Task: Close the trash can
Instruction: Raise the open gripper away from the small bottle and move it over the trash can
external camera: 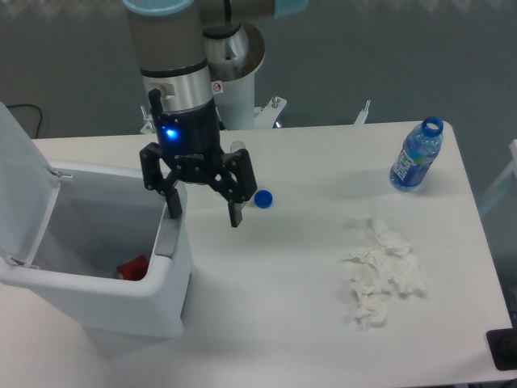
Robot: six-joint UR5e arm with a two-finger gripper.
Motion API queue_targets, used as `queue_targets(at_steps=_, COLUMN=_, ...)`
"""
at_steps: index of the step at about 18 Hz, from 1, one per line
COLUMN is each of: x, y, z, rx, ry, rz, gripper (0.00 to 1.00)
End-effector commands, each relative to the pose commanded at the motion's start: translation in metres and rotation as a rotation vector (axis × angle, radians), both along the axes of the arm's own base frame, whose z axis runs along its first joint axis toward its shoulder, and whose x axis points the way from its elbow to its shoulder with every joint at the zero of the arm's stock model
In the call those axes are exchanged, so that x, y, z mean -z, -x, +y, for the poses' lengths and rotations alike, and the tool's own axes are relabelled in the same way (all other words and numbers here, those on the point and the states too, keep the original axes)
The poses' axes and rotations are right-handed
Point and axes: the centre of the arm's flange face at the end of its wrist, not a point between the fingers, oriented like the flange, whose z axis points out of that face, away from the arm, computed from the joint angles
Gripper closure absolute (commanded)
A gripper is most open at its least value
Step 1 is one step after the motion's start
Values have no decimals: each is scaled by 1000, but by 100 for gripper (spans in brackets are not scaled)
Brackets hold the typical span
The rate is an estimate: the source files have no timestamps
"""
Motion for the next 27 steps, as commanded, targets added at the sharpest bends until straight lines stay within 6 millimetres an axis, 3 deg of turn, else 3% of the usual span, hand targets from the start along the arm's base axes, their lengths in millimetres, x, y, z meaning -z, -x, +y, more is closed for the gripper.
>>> queue_targets(at_steps=10, x=-37, y=7, z=-32, rx=-1, ry=-38, rz=66, gripper=0)
queue_targets(at_steps=16, x=-50, y=-16, z=-46, rx=17, ry=-48, rz=80, gripper=0)
queue_targets(at_steps=22, x=-50, y=-75, z=-51, rx=97, ry=-25, rz=31, gripper=0)
queue_targets(at_steps=27, x=-67, y=-142, z=-72, rx=154, ry=-26, rz=-32, gripper=0)
